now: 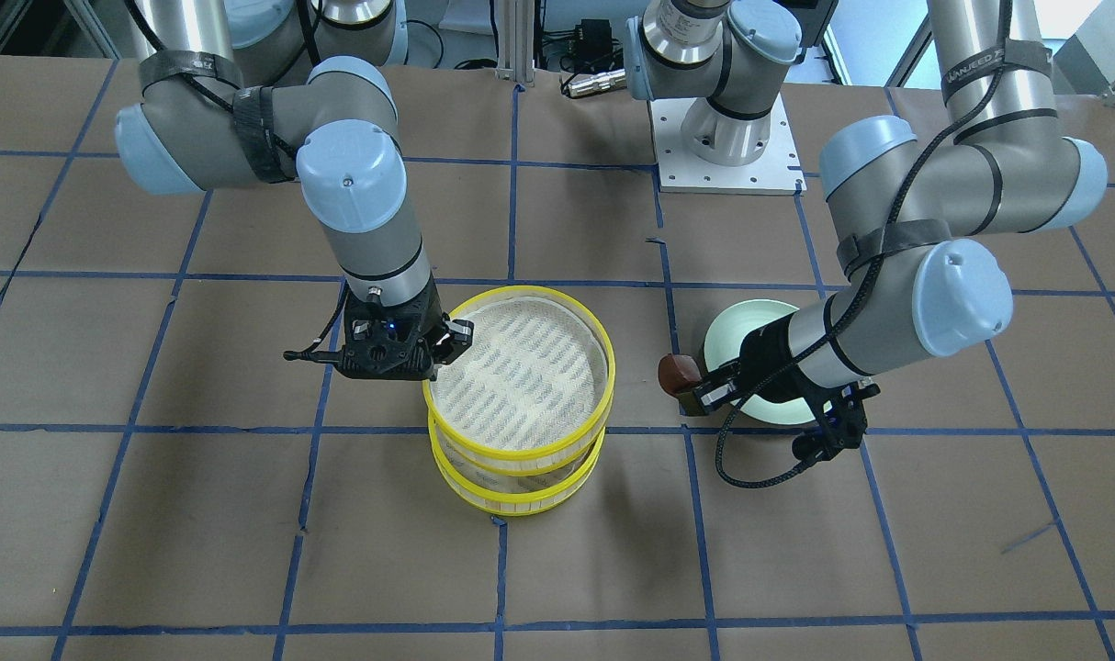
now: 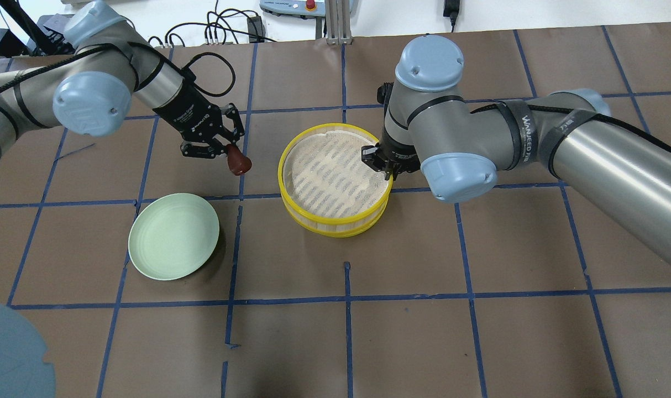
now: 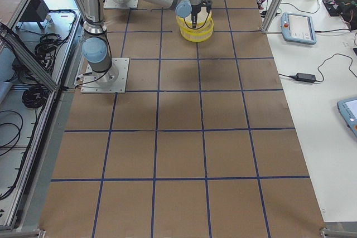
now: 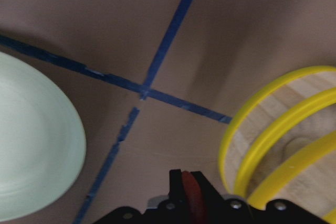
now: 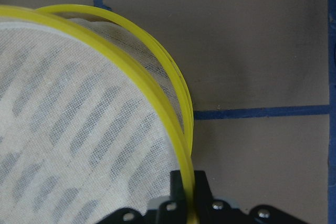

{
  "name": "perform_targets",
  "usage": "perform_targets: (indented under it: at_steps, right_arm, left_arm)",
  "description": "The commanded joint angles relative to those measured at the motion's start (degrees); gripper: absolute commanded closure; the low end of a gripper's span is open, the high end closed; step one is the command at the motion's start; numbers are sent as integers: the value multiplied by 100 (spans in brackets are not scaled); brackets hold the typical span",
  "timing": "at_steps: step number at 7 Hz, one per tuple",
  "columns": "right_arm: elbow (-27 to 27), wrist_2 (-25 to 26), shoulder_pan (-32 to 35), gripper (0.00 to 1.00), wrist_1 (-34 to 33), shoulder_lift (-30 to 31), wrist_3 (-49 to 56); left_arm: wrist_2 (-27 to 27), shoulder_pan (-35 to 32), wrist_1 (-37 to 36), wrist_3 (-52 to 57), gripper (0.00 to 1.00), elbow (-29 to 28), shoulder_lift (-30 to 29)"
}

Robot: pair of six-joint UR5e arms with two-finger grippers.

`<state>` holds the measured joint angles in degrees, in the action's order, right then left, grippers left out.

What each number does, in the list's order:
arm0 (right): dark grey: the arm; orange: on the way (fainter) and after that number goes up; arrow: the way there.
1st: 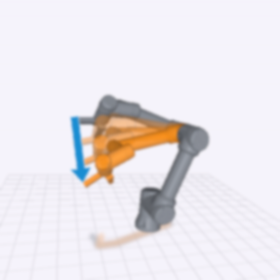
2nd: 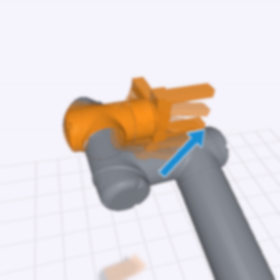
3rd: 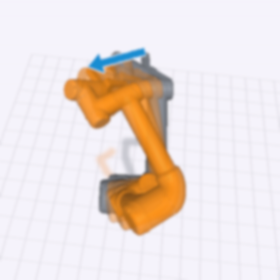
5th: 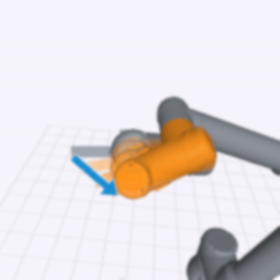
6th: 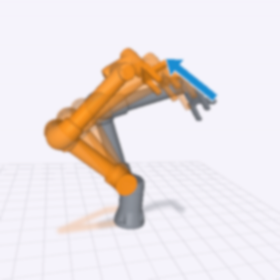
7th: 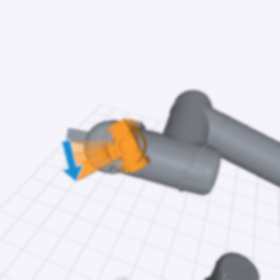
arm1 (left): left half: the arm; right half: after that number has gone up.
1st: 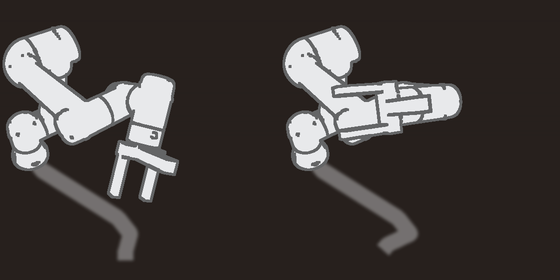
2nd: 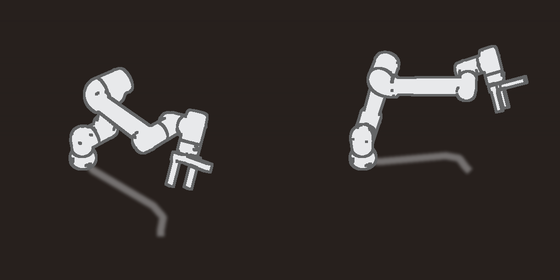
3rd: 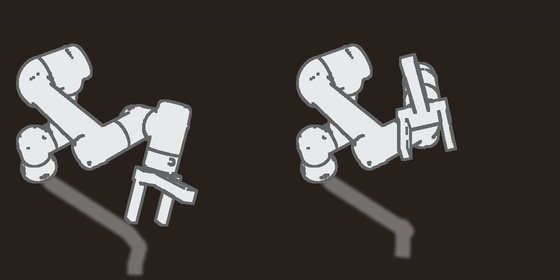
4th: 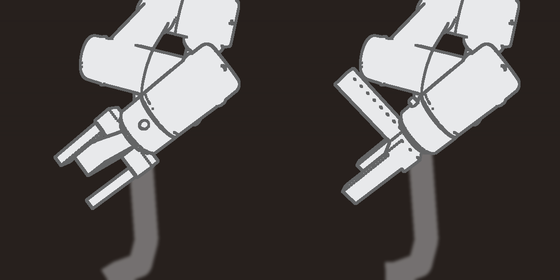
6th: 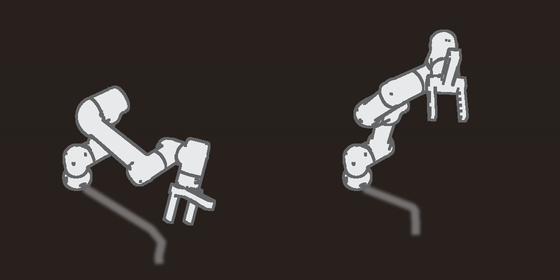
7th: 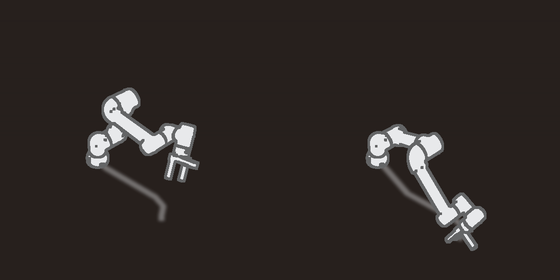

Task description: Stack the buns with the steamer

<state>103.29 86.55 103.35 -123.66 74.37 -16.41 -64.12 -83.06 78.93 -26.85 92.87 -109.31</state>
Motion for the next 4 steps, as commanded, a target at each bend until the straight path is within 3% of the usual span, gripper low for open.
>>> perform_targets:
  at_steps: [1, 3, 4]
  right_arm:
    - [-37, 2, -34, 84, -9, -72, 15]
    - [-116, 11, -26, 79, 0, -63, -81]
    - [-116, 11, -26, 77, 0, -54, -90]
  left_arm:
    - [1038, -52, -53, -1370, 83, -182, -107]
    - [2204, -297, -53, -1954, 80, -51, -195]
    - [2524, -508, -53, -2007, 79, -7, -213]
